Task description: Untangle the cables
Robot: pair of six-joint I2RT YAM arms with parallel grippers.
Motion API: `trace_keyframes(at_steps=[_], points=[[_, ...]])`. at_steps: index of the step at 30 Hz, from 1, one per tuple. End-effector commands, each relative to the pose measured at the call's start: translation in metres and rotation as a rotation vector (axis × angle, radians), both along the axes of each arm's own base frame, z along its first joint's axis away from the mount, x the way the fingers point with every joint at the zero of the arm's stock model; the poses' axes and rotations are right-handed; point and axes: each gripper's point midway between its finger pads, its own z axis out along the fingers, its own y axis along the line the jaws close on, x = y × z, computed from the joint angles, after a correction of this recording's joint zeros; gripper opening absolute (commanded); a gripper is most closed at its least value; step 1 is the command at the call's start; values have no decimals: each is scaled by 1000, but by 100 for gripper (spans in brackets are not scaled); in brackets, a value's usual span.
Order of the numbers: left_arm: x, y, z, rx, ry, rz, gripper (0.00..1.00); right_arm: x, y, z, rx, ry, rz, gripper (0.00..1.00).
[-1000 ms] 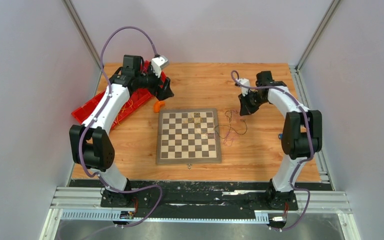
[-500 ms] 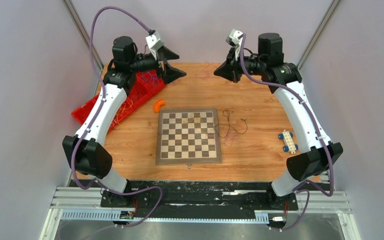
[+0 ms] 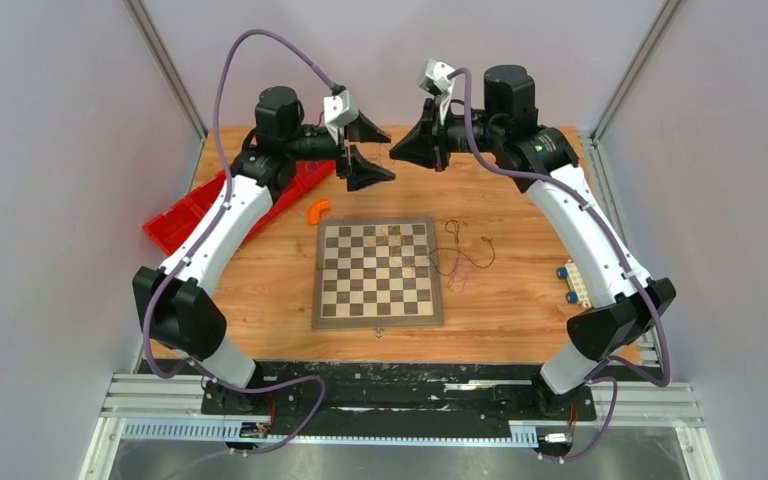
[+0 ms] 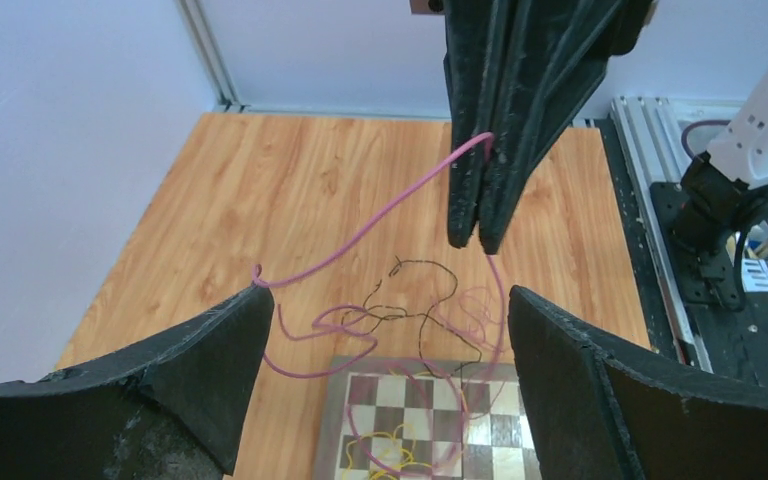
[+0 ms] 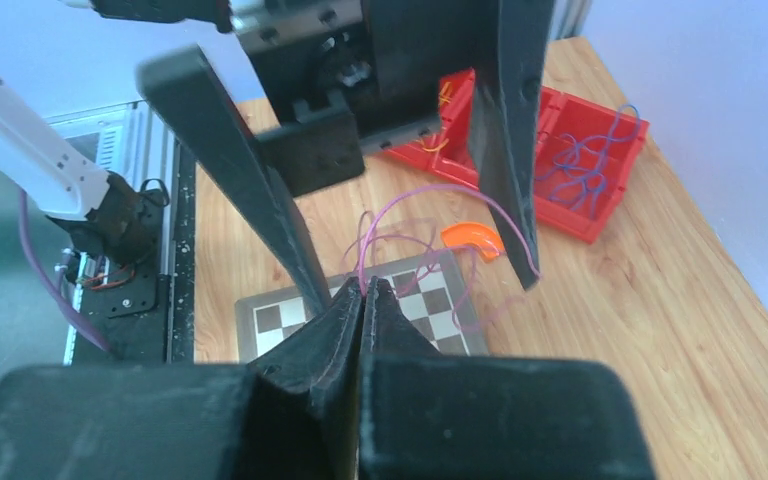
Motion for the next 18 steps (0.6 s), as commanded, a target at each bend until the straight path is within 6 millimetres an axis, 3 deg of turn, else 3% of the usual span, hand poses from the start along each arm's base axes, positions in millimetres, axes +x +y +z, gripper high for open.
trace_keyframes(at_steps=[1, 2, 3, 4, 5, 6, 7, 10, 11, 13, 16, 18], points=[[-19, 3, -1, 54, -68, -14, 81, -20, 14, 25, 59, -60, 72, 0], [-18, 4, -4, 68, -56, 0, 58, -20, 15, 26, 63, -59, 74, 0], [-20, 7, -10, 95, -38, 6, 47, -18, 16, 28, 67, -58, 72, 0], [-21, 11, -11, 111, -39, 26, 23, -16, 16, 28, 67, -58, 62, 0], [-23, 18, -21, 137, -5, 43, 14, -13, 17, 26, 63, -53, 50, 0], [-26, 26, -18, 138, 1, 72, 3, -11, 16, 23, 60, -47, 39, 6], [-21, 38, -26, 133, 66, 119, 1, -9, 16, 20, 56, -36, 33, 18], [-16, 79, -23, 92, 155, 256, 0, -4, 12, 5, 39, 4, 2, 69], [-11, 103, -28, 91, 199, 333, 0, 0, 9, -3, 24, 17, -24, 78], [-2, 144, -44, 128, 266, 489, 0, 5, 3, -23, -7, 37, -55, 87], [6, 219, -86, 215, 422, 785, 0, 11, -9, -53, -55, 72, -99, 90], [6, 290, -114, 267, 493, 1019, 0, 13, -18, -74, -87, 99, -122, 91]])
